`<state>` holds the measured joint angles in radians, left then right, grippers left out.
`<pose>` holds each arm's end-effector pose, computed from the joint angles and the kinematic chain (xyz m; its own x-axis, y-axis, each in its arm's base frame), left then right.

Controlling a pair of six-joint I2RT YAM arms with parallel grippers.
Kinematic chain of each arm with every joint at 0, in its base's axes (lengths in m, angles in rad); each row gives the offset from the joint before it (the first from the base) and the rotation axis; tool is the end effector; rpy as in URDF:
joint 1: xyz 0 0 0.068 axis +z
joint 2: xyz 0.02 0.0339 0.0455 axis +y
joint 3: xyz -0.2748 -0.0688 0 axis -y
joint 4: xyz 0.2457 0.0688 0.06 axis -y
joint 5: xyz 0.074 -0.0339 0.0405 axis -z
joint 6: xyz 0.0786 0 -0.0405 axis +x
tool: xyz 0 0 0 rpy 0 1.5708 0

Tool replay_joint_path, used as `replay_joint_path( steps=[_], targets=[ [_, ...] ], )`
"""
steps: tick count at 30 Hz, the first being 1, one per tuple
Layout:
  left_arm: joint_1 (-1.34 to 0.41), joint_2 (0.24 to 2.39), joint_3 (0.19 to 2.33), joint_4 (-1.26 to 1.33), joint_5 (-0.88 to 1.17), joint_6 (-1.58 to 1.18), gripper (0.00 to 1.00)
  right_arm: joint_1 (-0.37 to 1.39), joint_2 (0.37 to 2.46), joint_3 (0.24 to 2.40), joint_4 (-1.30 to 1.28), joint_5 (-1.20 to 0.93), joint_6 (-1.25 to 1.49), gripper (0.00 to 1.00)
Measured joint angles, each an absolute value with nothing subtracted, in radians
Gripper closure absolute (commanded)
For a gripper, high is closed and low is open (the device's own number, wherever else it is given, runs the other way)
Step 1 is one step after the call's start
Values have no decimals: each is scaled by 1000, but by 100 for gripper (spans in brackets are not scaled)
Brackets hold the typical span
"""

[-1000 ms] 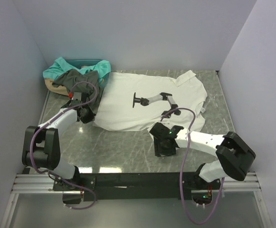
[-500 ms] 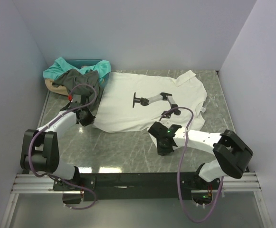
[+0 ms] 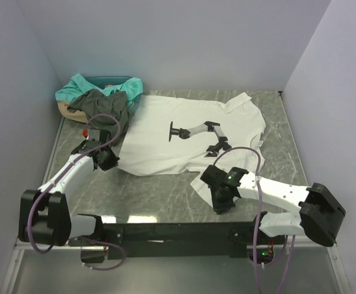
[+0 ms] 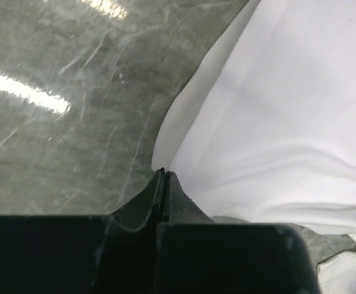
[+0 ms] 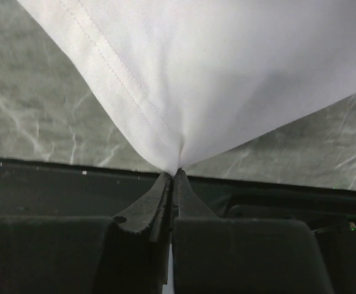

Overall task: Fold and stack the t-shirts
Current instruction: Fold the tshirt

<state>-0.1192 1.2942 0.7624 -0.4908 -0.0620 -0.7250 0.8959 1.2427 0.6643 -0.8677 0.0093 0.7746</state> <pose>0.2653 -0.0269 0.1749 -0.6917 -0.5837 -0.4251 -0.4971 0.8119 -0.3060 0.1186 0.1471 0.1381 -0.9887 -0.1161 -0.0953 -0.1239 0.9890 0.0804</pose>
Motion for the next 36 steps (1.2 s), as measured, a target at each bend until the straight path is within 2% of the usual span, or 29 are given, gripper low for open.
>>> replay_joint_path(
  steps=[9,21,27,30,36],
  targets=[
    [-119,1162,743,-595,-109,-757,99,917,1164,644,-970,-31,796,100],
    [-119,1177,741,-655,-154,-772,99,919,1111,627,-1076,-34,822,100],
    [-119,1203,741,-647,-146,-772,99,908,1136,710,-1123,25,833,100],
    [-119,1245,744,-636,-136,-772,99,840,1171,754,-1115,60,812,100],
    [-119,1348,798,-614,-119,-771,99,582,1200,807,-1087,127,710,100]
  ],
)
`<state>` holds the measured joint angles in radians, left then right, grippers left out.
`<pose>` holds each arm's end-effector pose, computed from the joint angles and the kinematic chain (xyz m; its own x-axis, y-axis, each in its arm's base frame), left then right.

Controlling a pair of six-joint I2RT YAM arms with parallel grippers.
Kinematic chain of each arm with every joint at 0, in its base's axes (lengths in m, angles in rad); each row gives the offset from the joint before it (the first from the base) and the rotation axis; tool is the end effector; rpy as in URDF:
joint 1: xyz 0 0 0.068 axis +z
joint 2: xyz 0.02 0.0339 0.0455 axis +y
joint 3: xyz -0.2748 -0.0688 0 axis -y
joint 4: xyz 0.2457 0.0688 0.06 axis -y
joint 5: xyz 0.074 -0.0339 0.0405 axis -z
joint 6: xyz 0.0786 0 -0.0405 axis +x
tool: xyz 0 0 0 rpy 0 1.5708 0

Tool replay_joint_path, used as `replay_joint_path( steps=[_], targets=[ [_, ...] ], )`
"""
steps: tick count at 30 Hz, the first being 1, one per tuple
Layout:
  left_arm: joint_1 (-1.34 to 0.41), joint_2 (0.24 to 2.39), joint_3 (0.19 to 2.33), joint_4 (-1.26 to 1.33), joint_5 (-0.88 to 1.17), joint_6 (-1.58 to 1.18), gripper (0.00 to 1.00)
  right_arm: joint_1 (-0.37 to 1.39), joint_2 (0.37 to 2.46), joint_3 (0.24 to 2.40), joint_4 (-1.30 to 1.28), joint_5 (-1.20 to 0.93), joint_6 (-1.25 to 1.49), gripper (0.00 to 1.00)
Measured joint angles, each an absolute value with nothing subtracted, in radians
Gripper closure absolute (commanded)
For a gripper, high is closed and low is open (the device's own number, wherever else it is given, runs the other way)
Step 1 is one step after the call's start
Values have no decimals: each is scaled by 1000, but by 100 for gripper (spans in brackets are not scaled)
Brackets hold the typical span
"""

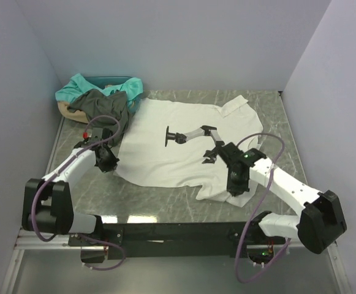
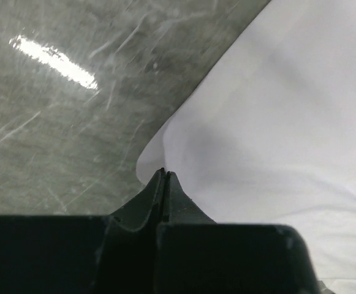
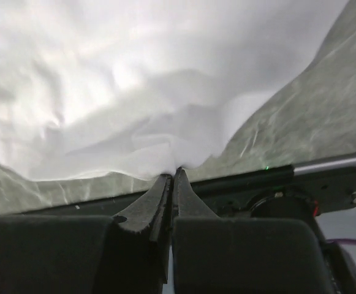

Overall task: Fold and stack the t-shirts
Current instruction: Fold the tshirt

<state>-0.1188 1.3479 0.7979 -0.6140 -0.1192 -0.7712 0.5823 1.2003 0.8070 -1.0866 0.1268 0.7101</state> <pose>0.2595 -0.0216 0.1646 -0.7034 -0.6130 -0.3598 -0.5847 0.7868 -0.1975 0.1593 0.0930 0.1796 -0.9801 0.1289 -0.1509 0.1358 0.9901 -0.0363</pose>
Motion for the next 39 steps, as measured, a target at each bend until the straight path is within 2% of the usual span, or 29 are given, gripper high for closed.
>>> replay_joint_path(
  steps=[7,20,32,39],
  targets=[
    [-107,1414,884,-588,-98,-768,99,432,1285,970,-1036,190,598,100],
    [-89,1560,1081,-558,-41,-746,99,266,1497,1243,-980,282,439,100],
    [-61,1722,1253,-542,-11,-710,99,199,1703,1470,-954,352,352,100],
    [-56,1740,1279,-540,-2,-693,99,181,1741,1539,-954,381,323,100]
  ],
)
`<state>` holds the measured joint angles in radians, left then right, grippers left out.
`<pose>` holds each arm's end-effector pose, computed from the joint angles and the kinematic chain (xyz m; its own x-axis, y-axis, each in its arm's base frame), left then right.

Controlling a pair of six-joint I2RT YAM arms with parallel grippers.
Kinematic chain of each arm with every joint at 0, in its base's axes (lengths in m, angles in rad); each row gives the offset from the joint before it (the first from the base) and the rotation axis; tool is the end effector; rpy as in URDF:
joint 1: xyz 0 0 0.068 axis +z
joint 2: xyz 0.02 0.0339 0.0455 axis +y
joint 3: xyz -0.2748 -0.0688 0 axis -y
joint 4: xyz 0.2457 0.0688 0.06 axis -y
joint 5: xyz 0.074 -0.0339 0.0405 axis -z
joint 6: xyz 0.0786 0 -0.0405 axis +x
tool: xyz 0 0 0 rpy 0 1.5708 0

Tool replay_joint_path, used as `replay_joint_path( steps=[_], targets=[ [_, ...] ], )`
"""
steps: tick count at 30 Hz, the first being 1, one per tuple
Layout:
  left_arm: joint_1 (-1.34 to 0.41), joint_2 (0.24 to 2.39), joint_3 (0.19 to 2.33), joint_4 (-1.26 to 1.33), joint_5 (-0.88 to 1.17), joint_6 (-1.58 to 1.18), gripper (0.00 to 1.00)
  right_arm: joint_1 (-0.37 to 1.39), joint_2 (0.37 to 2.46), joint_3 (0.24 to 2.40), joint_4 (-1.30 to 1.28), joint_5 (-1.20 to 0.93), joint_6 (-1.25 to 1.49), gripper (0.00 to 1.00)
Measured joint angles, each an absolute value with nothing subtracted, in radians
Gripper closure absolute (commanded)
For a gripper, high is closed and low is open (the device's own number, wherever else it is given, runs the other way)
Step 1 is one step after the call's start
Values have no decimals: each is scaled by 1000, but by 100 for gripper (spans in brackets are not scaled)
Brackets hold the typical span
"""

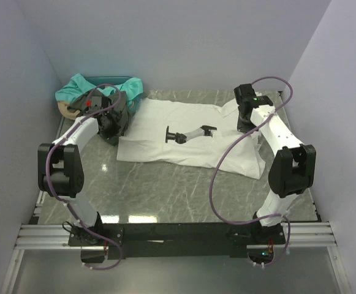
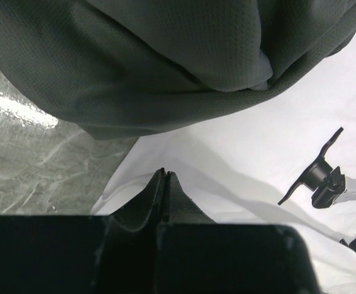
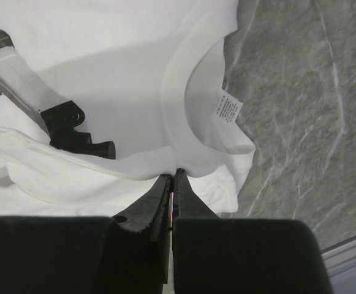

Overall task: Fold and stack the t-shirts
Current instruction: Fold the tshirt

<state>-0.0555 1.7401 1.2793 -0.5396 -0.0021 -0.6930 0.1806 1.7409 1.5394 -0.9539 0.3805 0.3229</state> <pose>0.3949 -0.0218 0.2004 -0.6813 -0.6020 -0.4165 -0.4951 0.7980 -0.3436 0.3777 0.0393 0.2595 -0.8597 0.1425 -0.4905 0.2673 0.9439 -0.1942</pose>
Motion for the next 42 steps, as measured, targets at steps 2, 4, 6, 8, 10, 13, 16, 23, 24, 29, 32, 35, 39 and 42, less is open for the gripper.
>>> replay_joint_path(
  steps=[2,4,6,8,10,13,16,23,24,29,32,35,39,42],
  targets=[
    [-53,1745,1282,-536,0,-692,99,173,1746,1553,-954,383,317,100],
    [-51,1752,1285,-534,3,-691,99,168,1754,1568,-954,387,314,100],
    [-49,1763,1291,-535,4,-691,99,165,1765,1579,-952,392,309,100],
    [-49,1776,1298,-532,4,-691,99,164,1775,1586,-951,396,304,100],
    [-49,1790,1304,-529,6,-691,98,163,1783,1587,-950,397,298,100],
    [-49,1809,1320,-528,14,-685,76,163,1803,1602,-952,397,294,100],
    [-49,1824,1346,-527,25,-666,37,163,1842,1647,-950,390,292,78],
    [-50,1814,1365,-509,44,-662,13,131,1853,1665,-929,308,295,33],
    [-51,1803,1354,-506,47,-662,13,116,1839,1636,-912,288,299,33],
    [-61,1657,1188,-476,50,-661,13,10,1700,1367,-835,178,329,33],
    [-62,1563,1078,-464,49,-661,11,-87,1625,1192,-810,107,353,33],
    [-62,1508,975,-439,52,-664,11,-158,1581,1097,-792,58,384,33],
    [-61,1495,874,-408,70,-670,13,-233,1546,1054,-781,5,409,35],
    [-61,1496,834,-389,87,-675,15,-278,1539,1023,-747,-39,421,37]
  ],
)
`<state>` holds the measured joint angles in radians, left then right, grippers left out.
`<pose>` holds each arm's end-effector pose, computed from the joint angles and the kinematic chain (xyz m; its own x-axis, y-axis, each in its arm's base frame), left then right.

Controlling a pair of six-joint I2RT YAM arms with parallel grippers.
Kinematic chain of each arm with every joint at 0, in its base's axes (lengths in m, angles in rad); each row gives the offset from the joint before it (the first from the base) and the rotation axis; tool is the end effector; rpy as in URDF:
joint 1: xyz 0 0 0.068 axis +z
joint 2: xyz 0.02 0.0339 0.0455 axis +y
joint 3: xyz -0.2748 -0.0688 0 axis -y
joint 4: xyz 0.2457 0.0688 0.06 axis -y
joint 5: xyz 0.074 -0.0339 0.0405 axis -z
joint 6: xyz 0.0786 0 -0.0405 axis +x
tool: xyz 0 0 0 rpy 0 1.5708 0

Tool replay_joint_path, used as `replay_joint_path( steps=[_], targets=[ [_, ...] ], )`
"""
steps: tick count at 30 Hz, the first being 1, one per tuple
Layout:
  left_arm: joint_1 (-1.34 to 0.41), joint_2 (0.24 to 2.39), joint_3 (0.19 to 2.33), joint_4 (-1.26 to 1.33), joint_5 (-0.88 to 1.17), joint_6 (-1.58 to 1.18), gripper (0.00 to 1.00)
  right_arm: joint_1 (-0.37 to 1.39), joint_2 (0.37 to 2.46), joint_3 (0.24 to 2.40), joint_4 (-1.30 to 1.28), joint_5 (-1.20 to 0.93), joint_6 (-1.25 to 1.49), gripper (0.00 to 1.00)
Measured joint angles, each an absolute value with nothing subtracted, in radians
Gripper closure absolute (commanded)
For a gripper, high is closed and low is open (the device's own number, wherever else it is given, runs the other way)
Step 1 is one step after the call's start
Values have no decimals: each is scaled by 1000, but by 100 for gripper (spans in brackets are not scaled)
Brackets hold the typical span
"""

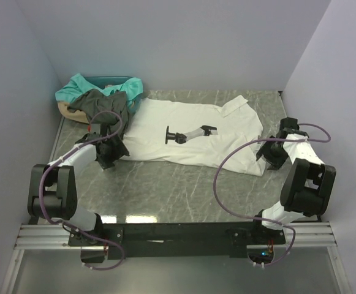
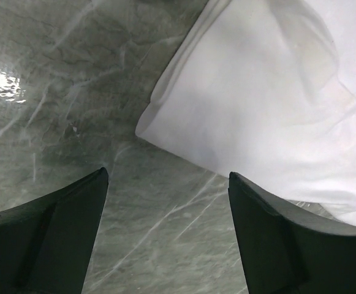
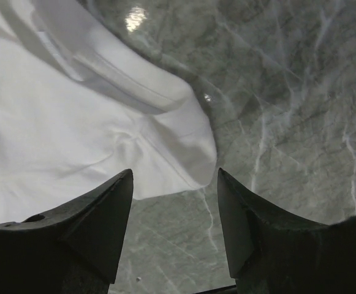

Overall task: Fold and stack the t-shirts
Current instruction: Fold the tshirt

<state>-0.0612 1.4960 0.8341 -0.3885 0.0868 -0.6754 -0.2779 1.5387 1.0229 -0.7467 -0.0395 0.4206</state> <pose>0.3049 -0.0255 0.1517 -0.7409 -0.5786 -0.3410 -0.4603 0.8072 -0.3696 0.2901 -0.0795 0.1738 -0.7292 0.6323 -0.2616 0.6138 0.7734 0.1582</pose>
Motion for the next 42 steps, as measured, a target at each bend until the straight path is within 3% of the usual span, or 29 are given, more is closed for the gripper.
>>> replay_joint_path(
  steps=[19,25,28,31,32,34,35,42],
  targets=[
    [-60,1562,819,-280,116,-697,33,-327,1535,853,-688,-79,446,45],
    [-60,1591,828,-238,117,-701,46,-328,1535,846,-669,-72,448,50],
    [-59,1614,842,-224,117,-701,57,-328,1535,846,-660,-70,449,55],
    [-59,1642,863,-220,117,-700,71,-328,1537,847,-647,-69,449,69],
    [-59,1650,870,-220,116,-700,82,-328,1541,848,-643,-69,448,77],
    [-59,1666,881,-221,112,-699,93,-328,1551,852,-636,-70,447,87],
    [-58,1673,888,-222,114,-698,99,-328,1556,853,-634,-70,448,98],
    [-60,1682,908,-236,97,-683,99,-332,1569,874,-638,-58,444,100]
  ],
)
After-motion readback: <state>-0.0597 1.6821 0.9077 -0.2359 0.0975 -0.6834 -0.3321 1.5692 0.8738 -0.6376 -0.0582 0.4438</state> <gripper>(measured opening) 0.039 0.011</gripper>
